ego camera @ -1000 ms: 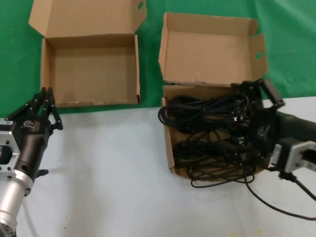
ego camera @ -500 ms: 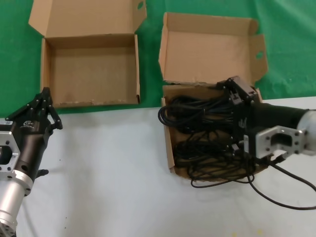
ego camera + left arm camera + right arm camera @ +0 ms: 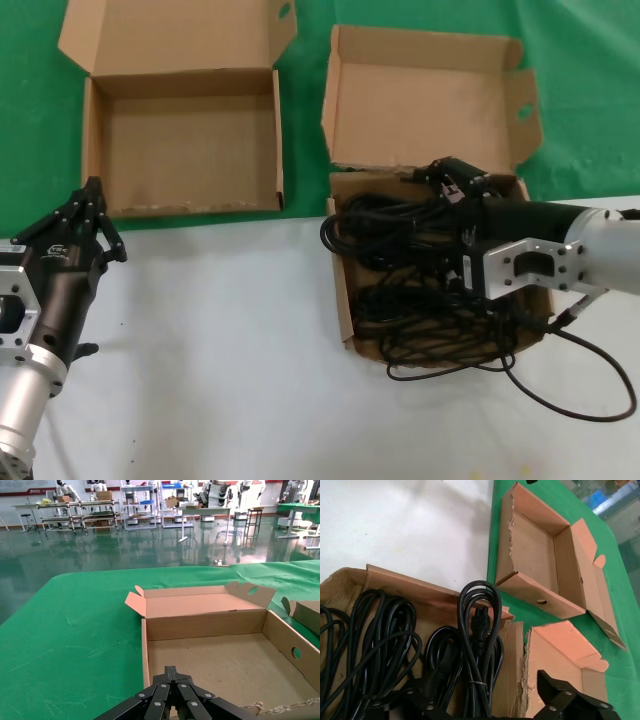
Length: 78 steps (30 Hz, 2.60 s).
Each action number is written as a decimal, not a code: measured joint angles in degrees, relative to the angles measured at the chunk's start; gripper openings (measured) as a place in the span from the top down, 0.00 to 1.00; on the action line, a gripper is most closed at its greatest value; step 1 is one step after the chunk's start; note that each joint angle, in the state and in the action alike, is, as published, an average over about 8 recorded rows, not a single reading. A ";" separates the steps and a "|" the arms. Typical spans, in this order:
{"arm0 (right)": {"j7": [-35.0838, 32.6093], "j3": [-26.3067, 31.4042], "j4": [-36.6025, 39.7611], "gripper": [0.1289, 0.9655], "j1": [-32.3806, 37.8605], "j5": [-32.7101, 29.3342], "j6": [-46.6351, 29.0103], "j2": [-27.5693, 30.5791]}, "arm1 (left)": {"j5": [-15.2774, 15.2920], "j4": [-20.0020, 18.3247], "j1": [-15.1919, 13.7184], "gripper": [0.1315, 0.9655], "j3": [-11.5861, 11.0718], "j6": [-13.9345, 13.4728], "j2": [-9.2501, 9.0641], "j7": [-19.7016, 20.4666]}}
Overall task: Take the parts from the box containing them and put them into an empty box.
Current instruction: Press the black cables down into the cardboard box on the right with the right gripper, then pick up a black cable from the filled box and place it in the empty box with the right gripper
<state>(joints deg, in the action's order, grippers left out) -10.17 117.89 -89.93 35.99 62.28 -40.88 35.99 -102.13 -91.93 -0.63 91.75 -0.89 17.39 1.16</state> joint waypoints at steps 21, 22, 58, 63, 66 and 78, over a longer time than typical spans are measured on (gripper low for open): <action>1.19 -0.44 3.61 0.72 1.21 -3.28 -0.66 -4.10 | 0.00 0.00 0.00 0.98 0.00 0.00 0.00 0.00; 1.28 -0.50 3.63 0.72 1.19 -3.35 -0.68 -4.18 | 0.00 0.00 0.00 0.98 0.00 0.00 0.00 0.00; 3.64 4.35 7.22 0.90 15.67 -13.22 -0.80 -23.59 | 0.00 0.00 0.00 0.98 0.00 0.00 0.00 0.00; -0.89 5.44 14.03 0.90 16.89 -11.90 4.57 -27.29 | 0.00 0.00 0.00 0.98 0.00 0.00 0.00 0.00; -2.84 5.67 16.83 0.90 17.33 -10.73 6.99 -28.85 | 0.00 0.00 0.00 0.98 0.00 0.00 0.00 0.00; -8.60 5.33 21.86 0.88 17.85 -5.54 13.08 -30.72 | 0.00 0.00 0.00 0.98 0.00 0.00 0.00 0.00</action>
<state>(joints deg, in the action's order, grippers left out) -18.78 123.22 -68.07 53.84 56.74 -27.80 5.27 -102.13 -91.93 -0.63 91.75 -0.89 17.39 1.16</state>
